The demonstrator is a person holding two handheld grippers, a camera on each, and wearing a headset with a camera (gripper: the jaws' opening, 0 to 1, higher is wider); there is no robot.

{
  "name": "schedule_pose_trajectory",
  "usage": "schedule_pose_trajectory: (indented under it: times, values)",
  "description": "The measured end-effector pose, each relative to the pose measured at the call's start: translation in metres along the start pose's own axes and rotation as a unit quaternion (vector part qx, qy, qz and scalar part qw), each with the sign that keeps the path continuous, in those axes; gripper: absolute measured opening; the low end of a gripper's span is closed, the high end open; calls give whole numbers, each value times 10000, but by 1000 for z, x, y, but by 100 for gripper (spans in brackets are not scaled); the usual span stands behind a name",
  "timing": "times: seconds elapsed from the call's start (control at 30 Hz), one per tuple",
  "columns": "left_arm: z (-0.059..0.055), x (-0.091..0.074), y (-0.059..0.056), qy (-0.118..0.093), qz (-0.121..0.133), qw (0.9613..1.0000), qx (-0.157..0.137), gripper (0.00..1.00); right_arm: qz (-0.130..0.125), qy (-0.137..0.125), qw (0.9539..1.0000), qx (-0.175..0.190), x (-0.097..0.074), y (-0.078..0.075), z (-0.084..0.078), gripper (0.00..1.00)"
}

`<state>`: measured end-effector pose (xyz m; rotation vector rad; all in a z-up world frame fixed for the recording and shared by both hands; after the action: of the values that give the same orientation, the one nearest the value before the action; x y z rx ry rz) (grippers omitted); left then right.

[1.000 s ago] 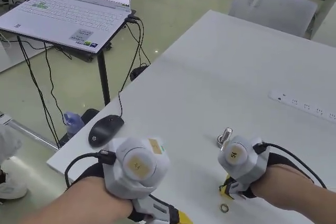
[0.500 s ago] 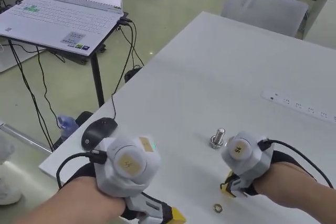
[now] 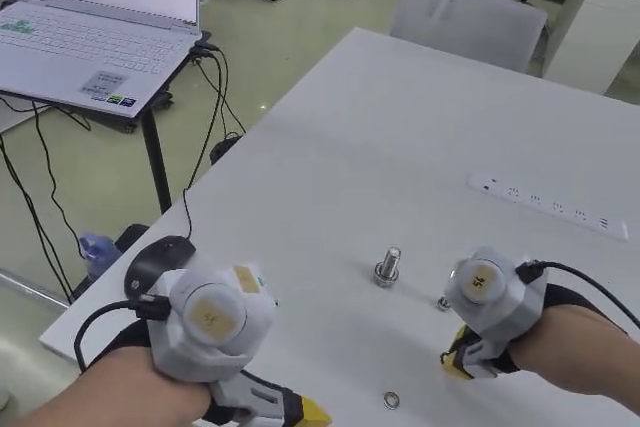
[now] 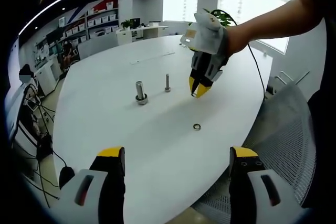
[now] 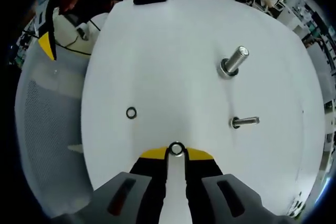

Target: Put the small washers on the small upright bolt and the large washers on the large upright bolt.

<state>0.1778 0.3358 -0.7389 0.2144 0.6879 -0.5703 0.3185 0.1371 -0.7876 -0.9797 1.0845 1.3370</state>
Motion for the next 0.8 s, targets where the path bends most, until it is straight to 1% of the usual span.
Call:
schedule_pose_trajectory:
  times: [0.1, 0.2, 0.33, 0.47, 0.6, 0.67, 0.8]
  values:
    - [1, 1, 2, 9, -10, 10000, 19, 82, -35, 40, 10000, 65, -5, -5, -10, 13]
    - [1, 3, 2, -3, -22, 10000, 30, 82, -51, 50, 9998, 183, -9, -9, -17, 13]
    - [1, 5, 3, 41, -40, 9999, 99, 82, -82, 26, 9996, 252, -14, -13, -20, 13]
    - [2, 7, 4, 40, -47, 9999, 102, 82, -71, 11, 9996, 260, -15, -17, -19, 13]
    - [3, 9, 4, 36, -52, 10000, 71, 82, -118, -9, 9996, 238, -17, -27, -16, 13]
    - [4, 10, 3, -6, -64, 10000, 46, 83, -143, -26, 9996, 245, -19, -31, -15, 13]
    - [4, 12, 4, 31, -58, 10000, 59, 83, -192, -65, 9995, 225, -24, -43, -9, 13]
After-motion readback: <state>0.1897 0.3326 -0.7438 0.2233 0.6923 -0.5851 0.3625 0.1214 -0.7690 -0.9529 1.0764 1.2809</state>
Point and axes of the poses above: the centre of the closed fingertips' face, and the gripper's own axes: x roughly forward along the fingers, y roughly to its left, z roughly out of its top, the point moved 6 cm from there along -x, roughly backward along the fingers, and after that the axes turned 5 degrees about z, right-handed, at the moved point
